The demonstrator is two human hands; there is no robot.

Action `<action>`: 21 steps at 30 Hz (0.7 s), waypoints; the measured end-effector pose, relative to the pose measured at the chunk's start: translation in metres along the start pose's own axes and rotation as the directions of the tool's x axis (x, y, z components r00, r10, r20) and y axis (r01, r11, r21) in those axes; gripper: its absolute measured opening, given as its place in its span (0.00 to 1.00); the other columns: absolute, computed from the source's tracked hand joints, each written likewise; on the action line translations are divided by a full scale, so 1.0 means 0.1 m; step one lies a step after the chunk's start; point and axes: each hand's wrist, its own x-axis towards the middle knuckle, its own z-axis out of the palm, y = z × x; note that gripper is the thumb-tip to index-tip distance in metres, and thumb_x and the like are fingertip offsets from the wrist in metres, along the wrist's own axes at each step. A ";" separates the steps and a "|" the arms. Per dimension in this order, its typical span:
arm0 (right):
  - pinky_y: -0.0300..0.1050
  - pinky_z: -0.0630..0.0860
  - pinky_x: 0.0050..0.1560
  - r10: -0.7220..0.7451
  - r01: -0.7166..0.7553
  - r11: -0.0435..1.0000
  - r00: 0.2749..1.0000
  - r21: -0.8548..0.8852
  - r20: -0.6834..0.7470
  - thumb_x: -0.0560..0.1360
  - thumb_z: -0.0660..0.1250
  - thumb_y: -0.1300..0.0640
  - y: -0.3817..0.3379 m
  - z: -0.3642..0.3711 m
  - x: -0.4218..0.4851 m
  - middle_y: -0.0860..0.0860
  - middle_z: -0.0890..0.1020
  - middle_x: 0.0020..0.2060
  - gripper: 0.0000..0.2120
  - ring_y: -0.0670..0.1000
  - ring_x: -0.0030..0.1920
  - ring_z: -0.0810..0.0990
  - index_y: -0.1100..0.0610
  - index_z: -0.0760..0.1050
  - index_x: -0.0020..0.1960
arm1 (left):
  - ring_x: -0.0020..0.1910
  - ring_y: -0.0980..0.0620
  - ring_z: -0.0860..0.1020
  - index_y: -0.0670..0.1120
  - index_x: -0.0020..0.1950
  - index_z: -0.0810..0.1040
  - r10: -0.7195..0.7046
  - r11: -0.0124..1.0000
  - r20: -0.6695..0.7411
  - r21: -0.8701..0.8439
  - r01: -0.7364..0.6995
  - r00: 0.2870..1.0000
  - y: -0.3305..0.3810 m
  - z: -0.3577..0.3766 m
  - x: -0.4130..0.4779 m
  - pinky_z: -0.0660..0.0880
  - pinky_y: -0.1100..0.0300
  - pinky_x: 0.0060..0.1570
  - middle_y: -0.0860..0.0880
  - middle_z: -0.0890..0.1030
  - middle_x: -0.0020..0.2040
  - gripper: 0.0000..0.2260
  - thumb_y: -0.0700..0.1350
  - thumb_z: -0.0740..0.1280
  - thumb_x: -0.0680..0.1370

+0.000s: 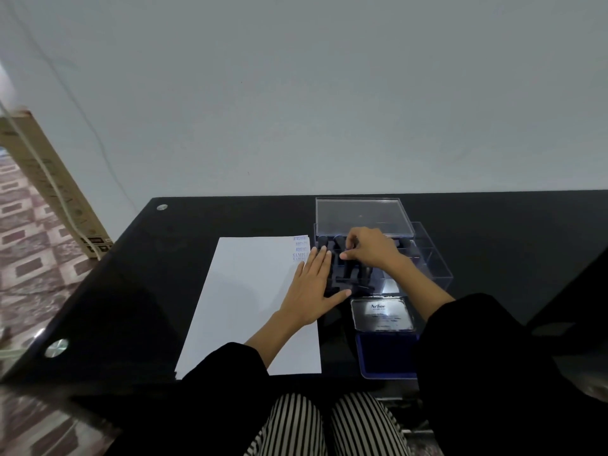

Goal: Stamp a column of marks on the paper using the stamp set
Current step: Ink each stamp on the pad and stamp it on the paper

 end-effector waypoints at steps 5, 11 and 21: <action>0.54 0.73 0.58 0.009 -0.008 1.000 0.999 0.011 -0.032 0.74 0.68 0.50 0.00 0.05 0.03 0.54 0.80 0.53 0.12 0.55 0.54 0.78 0.57 0.75 0.53 | 0.76 0.52 0.39 0.45 0.77 0.45 0.016 0.998 -0.007 0.065 -0.015 1.000 -0.04 0.02 0.02 0.38 0.51 0.73 0.49 0.44 0.78 0.43 0.70 0.47 0.71; 0.53 0.72 0.58 0.015 -0.013 0.999 0.997 0.030 -0.073 0.75 0.67 0.51 0.01 0.07 0.04 0.54 0.81 0.52 0.11 0.55 0.55 0.77 0.56 0.73 0.53 | 0.76 0.53 0.39 0.45 0.77 0.44 0.053 0.994 -0.009 0.100 -0.052 0.999 -0.07 0.01 0.07 0.37 0.50 0.73 0.49 0.43 0.78 0.47 0.73 0.43 0.66; 0.52 0.72 0.55 0.048 -0.048 0.999 0.998 -0.002 -0.034 0.76 0.66 0.52 0.04 0.21 0.03 0.54 0.81 0.50 0.09 0.54 0.54 0.77 0.56 0.73 0.51 | 0.76 0.53 0.40 0.43 0.77 0.44 0.038 0.994 0.022 0.100 -0.040 0.999 -0.09 -0.07 0.09 0.39 0.51 0.74 0.48 0.43 0.78 0.42 0.64 0.60 0.75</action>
